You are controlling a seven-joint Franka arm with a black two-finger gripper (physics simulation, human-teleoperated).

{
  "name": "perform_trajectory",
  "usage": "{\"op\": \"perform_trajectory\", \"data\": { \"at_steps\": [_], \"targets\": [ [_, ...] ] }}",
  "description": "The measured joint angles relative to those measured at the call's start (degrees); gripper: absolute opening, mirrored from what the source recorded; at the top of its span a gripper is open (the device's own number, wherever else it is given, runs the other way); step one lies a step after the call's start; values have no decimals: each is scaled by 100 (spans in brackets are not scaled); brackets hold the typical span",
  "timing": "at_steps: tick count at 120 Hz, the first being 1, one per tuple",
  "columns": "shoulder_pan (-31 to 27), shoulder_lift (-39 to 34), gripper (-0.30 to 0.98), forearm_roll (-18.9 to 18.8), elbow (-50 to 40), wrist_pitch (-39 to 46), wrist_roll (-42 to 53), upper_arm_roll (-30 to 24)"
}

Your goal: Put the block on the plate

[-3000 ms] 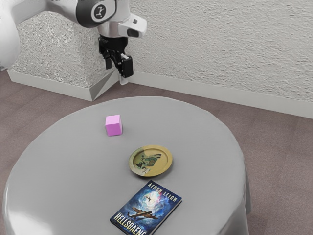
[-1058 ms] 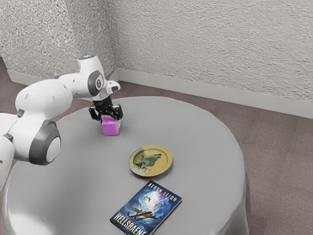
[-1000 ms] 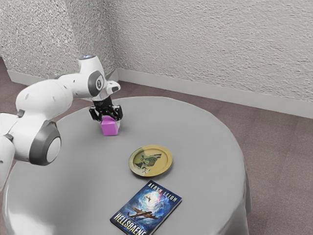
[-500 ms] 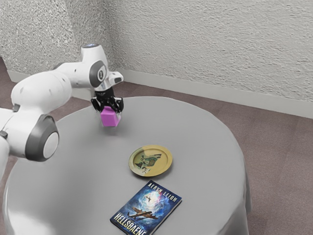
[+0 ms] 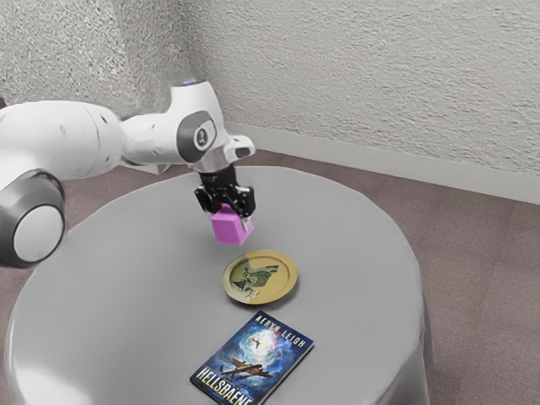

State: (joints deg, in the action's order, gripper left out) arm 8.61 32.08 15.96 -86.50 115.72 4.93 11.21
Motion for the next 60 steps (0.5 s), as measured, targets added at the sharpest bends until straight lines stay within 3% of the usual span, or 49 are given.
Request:
{"op": "perform_trajectory", "data": {
  "at_steps": [25,60],
  "targets": [
    [314,-380,38,-10,-627,365,8,-220],
    [393,-255,38,-99,-1086,770,14,-445]
  ]
}}
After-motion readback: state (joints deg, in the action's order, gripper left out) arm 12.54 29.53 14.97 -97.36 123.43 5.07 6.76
